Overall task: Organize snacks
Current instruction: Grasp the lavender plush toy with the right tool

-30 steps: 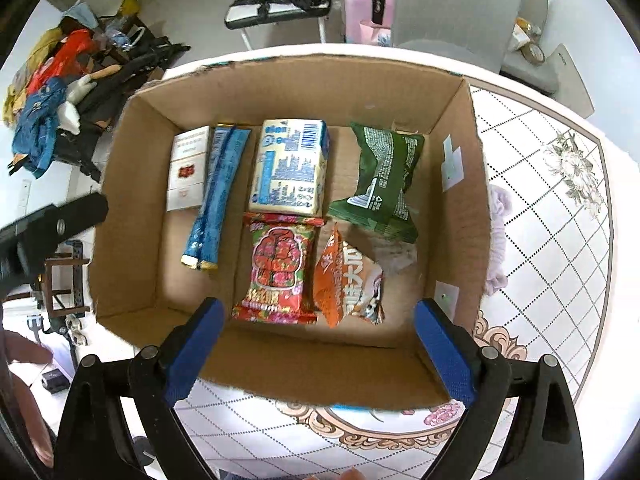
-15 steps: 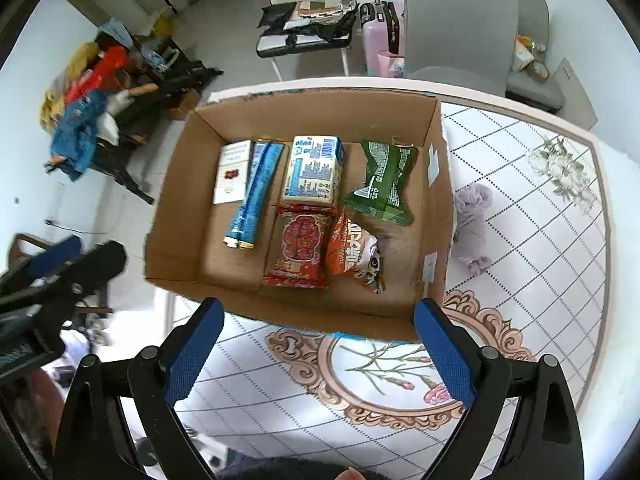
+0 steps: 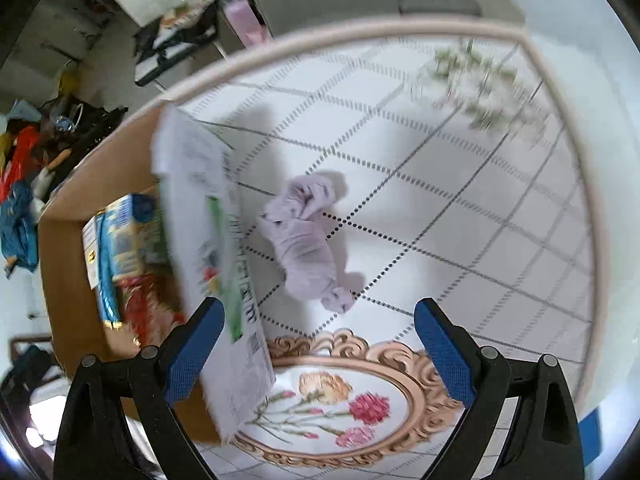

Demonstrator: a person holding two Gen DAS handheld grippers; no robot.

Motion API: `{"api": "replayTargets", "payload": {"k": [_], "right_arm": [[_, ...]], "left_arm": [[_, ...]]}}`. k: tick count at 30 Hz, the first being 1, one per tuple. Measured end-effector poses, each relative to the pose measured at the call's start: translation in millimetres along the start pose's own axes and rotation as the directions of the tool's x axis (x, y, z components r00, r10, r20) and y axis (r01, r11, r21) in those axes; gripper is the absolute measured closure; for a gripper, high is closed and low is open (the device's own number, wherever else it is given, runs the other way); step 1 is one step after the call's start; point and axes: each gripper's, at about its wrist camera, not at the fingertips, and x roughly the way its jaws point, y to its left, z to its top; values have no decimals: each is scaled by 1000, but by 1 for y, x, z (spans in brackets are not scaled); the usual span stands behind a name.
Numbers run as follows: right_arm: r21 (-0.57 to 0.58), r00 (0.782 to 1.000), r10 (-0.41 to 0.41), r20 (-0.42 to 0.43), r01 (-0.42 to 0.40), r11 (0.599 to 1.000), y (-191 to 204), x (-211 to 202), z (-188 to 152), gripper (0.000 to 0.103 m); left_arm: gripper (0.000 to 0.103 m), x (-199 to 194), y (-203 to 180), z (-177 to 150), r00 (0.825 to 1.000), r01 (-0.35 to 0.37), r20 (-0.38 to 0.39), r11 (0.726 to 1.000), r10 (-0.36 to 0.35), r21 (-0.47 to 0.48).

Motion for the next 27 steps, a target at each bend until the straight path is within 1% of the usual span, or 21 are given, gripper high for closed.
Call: {"api": "replayTargets", "payload": {"k": [3, 5, 6, 8, 9, 10, 11, 13, 15, 18, 21, 24, 25, 27], "right_arm": [[41, 999, 34, -42, -32, 999, -8, 28, 12, 6], [76, 995, 73, -73, -67, 995, -13, 46, 17, 7], [102, 990, 103, -93, -94, 990, -15, 56, 20, 11], [135, 984, 138, -117, -122, 983, -19, 69, 21, 28], [142, 980, 153, -130, -134, 981, -20, 75, 22, 42], [151, 974, 182, -137, -161, 975, -19, 81, 21, 46], [148, 972, 193, -136, -172, 974, -18, 83, 20, 49], [109, 980, 166, -113, -154, 982, -12, 81, 19, 55], [96, 983, 151, -106, -141, 985, -9, 78, 17, 57], [105, 988, 135, -72, -127, 986, -13, 62, 16, 57], [110, 989, 148, -27, -144, 983, -15, 35, 14, 57], [62, 983, 177, 41, -179, 982, -3, -11, 6, 57], [25, 980, 190, 64, -192, 981, 7, -29, 1, 57], [-51, 969, 230, 90, -227, 973, 33, -61, -14, 57]], "left_arm": [[9, 21, -8, 5, 999, -10, -43, 1000, 11, 13], [9, 33, -10, 7, 997, -12, -71, 1000, 13, 12], [9, 40, -10, 8, 996, -10, -87, 1000, 11, 11], [9, 46, -10, 9, 995, -12, -98, 1000, 13, 12], [9, 50, -9, 9, 994, -17, -105, 1000, 18, 14], [9, 51, -9, 10, 994, -18, -108, 1000, 19, 15], [9, 53, -9, 9, 994, -18, -111, 1000, 19, 15], [9, 55, -8, 9, 993, -17, -116, 1000, 19, 17], [9, 54, -6, 7, 994, -20, -111, 1000, 22, 21], [9, 47, -3, 4, 996, -25, -90, 999, 28, 25], [9, 35, 3, 3, 998, -16, -65, 1000, 17, 18], [9, 15, 15, 0, 999, 20, -35, 1000, -20, -3], [9, 10, 20, -1, 999, 33, -31, 999, -33, -12], [9, -5, 38, -6, 996, 86, -19, 995, -87, -48]]}}
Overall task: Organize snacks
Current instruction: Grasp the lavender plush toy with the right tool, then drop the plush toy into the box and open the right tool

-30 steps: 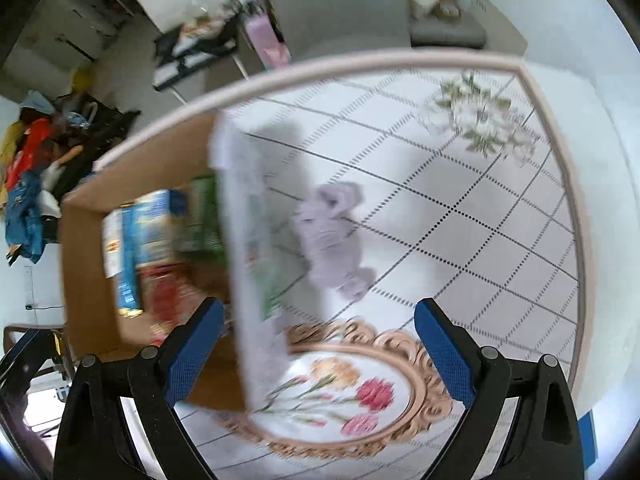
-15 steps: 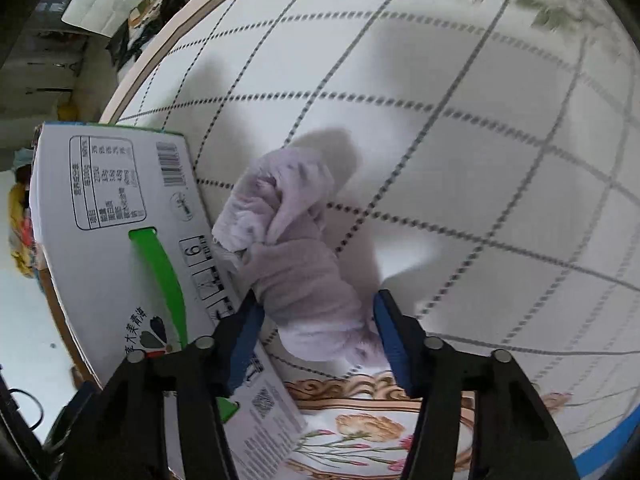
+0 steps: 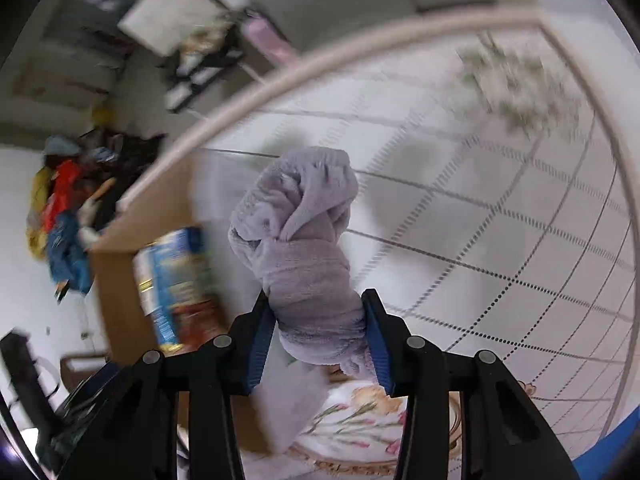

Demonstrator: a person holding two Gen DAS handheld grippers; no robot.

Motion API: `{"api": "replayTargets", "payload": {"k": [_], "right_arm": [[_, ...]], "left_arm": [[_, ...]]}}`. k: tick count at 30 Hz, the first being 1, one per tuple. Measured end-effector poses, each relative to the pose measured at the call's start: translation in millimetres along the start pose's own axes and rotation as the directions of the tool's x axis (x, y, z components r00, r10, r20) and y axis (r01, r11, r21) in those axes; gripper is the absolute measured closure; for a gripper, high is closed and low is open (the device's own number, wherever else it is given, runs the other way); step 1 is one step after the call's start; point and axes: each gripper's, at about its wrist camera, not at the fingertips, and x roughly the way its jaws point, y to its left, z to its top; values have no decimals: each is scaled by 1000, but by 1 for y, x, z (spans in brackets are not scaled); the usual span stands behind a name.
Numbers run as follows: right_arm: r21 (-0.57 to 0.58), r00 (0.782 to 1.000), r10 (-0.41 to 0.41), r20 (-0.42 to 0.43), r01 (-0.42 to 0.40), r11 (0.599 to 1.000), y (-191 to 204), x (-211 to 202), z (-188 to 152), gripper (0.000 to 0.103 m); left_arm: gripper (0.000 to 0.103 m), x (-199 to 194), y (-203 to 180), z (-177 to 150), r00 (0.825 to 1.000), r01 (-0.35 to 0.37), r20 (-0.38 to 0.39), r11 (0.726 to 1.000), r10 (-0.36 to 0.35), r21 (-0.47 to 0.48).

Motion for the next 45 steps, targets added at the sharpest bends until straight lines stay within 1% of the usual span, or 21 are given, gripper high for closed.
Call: {"api": "replayTargets", "payload": {"k": [4, 6, 8, 10, 12, 15, 16, 18, 19, 20, 21, 22, 23, 26, 29, 31, 35, 36, 37, 40, 45], "right_arm": [[-127, 995, 96, -40, -101, 987, 73, -13, -27, 57], [-183, 982, 153, -107, -170, 968, 111, -2, -50, 57], [-222, 972, 170, -162, -204, 954, 143, 21, -60, 57], [-252, 969, 154, -192, -201, 947, 170, 45, -72, 57], [-257, 960, 136, -244, -200, 946, 189, 77, -83, 57], [-242, 943, 122, -308, -202, 949, 197, 112, -92, 57], [-252, 940, 85, -332, -175, 952, 196, 130, -95, 54], [-267, 937, 35, -347, -135, 954, 201, 145, -100, 54], [-281, 938, 17, -346, -121, 952, 199, 147, -100, 49], [-291, 941, 0, -338, -105, 951, 200, 147, -99, 44], [-303, 947, -14, -321, -88, 949, 200, 145, -100, 31], [-303, 949, -9, -314, -91, 949, 203, 145, -93, 22], [-299, 950, -4, -312, -94, 950, 202, 141, -93, 20], [-313, 965, -47, -259, -38, 949, 192, 126, -88, 18], [-331, 979, -120, -163, 61, 942, 180, 100, -82, 17], [-331, 982, -157, -108, 114, 937, 174, 80, -79, 13], [-306, 975, -221, -12, 207, 929, 156, 34, -80, 10], [-299, 971, -238, 4, 229, 926, 152, 29, -81, 4], [-286, 966, -256, 25, 252, 925, 147, 20, -81, 0], [-256, 944, -320, 81, 330, 909, 134, -3, -82, 0], [-214, 937, -333, 102, 348, 913, 119, -26, -84, 0]], "left_arm": [[9, -34, 40, -11, 997, 70, 31, 993, -67, -94], [9, -47, 63, -16, 997, 72, 44, 988, -67, -135], [9, -53, 83, -19, 997, 55, 55, 985, -46, -163], [9, -54, 102, -20, 998, 15, 56, 981, -5, -191], [9, -50, 119, -20, 999, -2, 45, 977, 12, -212], [9, -41, 133, -19, 999, -24, 28, 974, 31, -227], [9, -38, 136, -20, 999, -31, 22, 973, 37, -228], [9, -32, 139, -20, 999, -32, 12, 973, 36, -231], [9, -30, 140, -20, 999, -31, 10, 973, 35, -230], [9, -28, 139, -20, 999, -35, 7, 973, 38, -229], [9, -26, 136, -19, 999, -35, 5, 975, 37, -220], [9, -26, 137, -19, 999, -31, 6, 976, 33, -214], [9, -26, 134, -19, 1000, -28, 6, 978, 30, -207], [9, -28, 125, -16, 999, -34, 17, 983, 37, -179], [9, -35, 111, -15, 998, -46, 38, 989, 52, -139], [10, -41, 98, -15, 996, -67, 55, 993, 72, -98], [9, -53, 73, -16, 991, -94, 97, 995, 96, -25], [9, -57, 67, -16, 989, -98, 108, 995, 99, -8], [9, -60, 61, -18, 988, -101, 118, 995, 100, 6], [9, -68, 46, -19, 985, -110, 139, 993, 103, 43], [9, -83, 26, -23, 981, -111, 165, 991, 97, 78]]}}
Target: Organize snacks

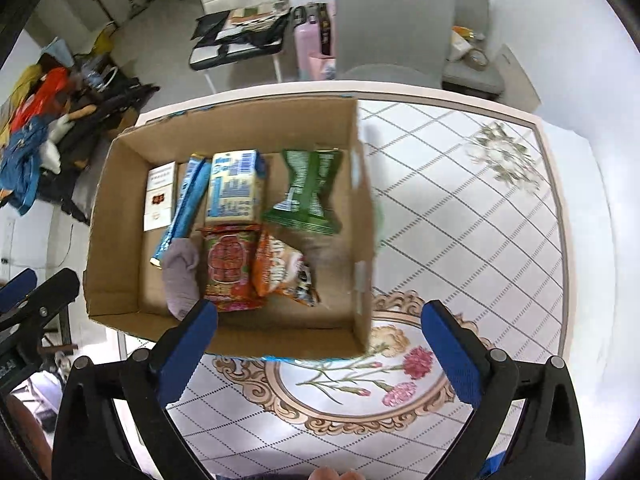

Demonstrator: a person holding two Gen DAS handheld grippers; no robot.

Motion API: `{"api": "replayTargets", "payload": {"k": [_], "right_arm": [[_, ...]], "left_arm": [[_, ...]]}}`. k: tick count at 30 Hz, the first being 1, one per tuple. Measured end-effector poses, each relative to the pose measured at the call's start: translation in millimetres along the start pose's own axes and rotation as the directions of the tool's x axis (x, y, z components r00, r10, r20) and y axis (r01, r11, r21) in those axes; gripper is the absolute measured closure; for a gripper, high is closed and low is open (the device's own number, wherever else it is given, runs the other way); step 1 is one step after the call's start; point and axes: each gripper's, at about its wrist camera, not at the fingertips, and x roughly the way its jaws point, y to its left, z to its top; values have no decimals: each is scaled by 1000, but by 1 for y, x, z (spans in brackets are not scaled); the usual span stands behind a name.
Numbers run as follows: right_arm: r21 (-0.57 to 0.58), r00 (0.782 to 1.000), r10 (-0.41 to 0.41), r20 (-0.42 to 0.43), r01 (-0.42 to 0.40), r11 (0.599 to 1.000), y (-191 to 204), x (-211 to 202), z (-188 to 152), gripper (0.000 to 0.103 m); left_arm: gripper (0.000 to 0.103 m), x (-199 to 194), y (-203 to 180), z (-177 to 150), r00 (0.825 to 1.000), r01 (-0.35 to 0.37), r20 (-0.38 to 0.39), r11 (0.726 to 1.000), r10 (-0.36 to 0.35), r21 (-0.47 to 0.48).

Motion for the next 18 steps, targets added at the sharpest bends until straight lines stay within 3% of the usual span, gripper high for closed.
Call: {"api": "replayTargets", "payload": {"k": [10, 16, 18], "right_arm": [[17, 988, 63, 138, -66, 998, -22, -99, -26, 0], [-18, 973, 26, 230, -23, 1000, -26, -183, -48, 0], [-28, 964, 9, 266, -2, 1000, -27, -213, -58, 0]], "left_arm": [[9, -84, -14, -12, 990, -17, 141, 1000, 15, 9], [9, -156, -23, -31, 972, -31, 235, 999, 26, 18], [2, -179, -28, -40, 966, -39, 256, 999, 32, 20]]}}
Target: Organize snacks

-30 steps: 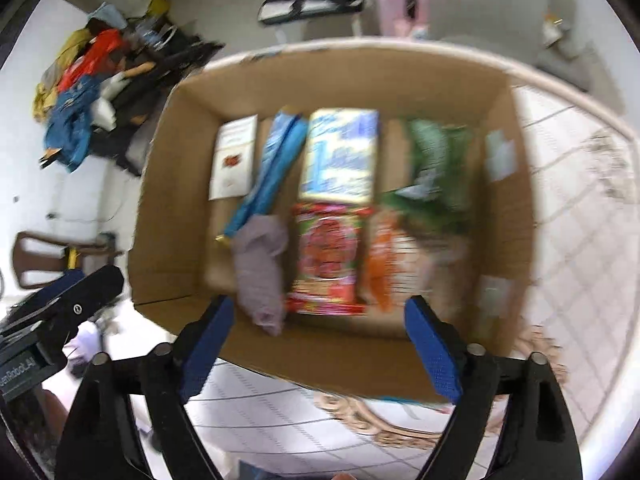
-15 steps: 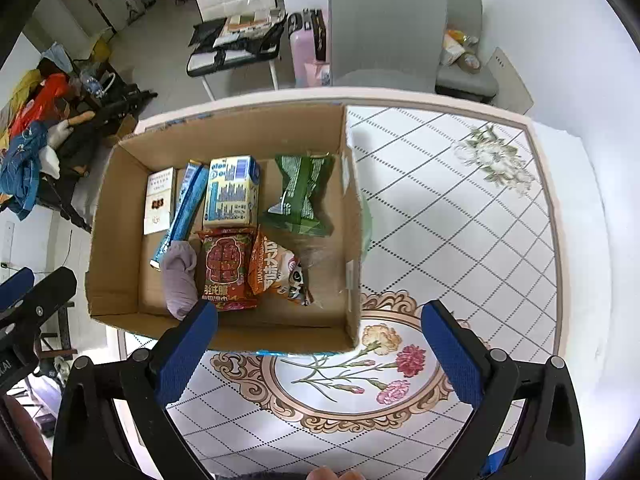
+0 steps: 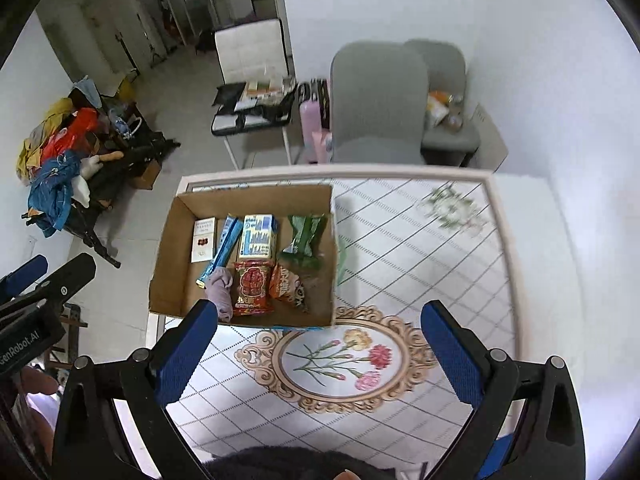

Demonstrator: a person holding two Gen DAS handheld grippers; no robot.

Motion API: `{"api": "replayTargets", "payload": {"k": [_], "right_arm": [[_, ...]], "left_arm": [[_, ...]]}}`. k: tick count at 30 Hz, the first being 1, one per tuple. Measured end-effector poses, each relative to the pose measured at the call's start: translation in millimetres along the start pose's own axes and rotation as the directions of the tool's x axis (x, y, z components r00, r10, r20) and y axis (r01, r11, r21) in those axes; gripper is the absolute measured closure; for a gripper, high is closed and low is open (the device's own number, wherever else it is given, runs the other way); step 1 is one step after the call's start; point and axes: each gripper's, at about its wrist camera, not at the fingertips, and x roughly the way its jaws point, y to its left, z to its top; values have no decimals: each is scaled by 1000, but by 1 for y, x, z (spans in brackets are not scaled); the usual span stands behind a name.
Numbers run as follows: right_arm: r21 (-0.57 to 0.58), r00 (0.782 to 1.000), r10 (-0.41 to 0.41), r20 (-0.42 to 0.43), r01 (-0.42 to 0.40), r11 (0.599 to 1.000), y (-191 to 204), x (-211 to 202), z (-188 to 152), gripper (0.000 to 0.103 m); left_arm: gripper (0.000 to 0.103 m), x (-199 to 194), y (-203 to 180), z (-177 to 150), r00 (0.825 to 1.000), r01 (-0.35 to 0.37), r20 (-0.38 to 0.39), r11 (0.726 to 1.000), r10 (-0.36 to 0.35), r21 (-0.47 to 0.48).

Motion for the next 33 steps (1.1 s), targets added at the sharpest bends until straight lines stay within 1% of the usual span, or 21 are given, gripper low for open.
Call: {"api": "replayTargets", "payload": {"k": [3, 5, 8, 11, 14, 18, 20, 23, 27, 33], "right_arm": [[-15, 999, -12, 50, 13, 1000, 0, -34, -3, 0], [-21, 996, -32, 78, 34, 999, 0, -55, -7, 0], [-32, 995, -35, 92, 38, 999, -2, -77, -10, 0], [-33, 994, -44, 103, 47, 998, -6, -92, -11, 0], [-33, 993, -50, 107, 54, 998, -7, -100, -11, 0], [-37, 993, -49, 109, 53, 998, -8, -105, -11, 0], [-38, 993, -50, 109, 54, 998, -7, -106, -11, 0], [-44, 993, -50, 109, 55, 998, -6, -108, -12, 0], [-43, 993, -52, 104, 57, 997, -7, -109, -12, 0], [-52, 994, -64, 93, 69, 996, -10, -103, -12, 0]], "left_arm": [[2, -24, -4, -7, 1000, -3, 15, 1000, 3, 11], [2, -37, -5, -12, 1000, -18, 13, 1000, 18, 15], [2, -51, -1, -15, 999, -28, 19, 1000, 28, 1], [2, -67, 4, -17, 998, -17, 54, 1000, 18, -25], [2, -77, 8, -18, 997, 2, 74, 999, 1, -49], [2, -93, 5, -19, 993, -38, 111, 999, 41, -33], [2, -96, 3, -19, 993, -36, 114, 999, 39, -28], [2, -96, 2, -21, 994, -31, 104, 999, 35, -34], [2, -89, 0, -23, 997, -7, 76, 999, 11, -47], [2, -87, -5, -26, 998, -4, 65, 999, 7, -43]]}}
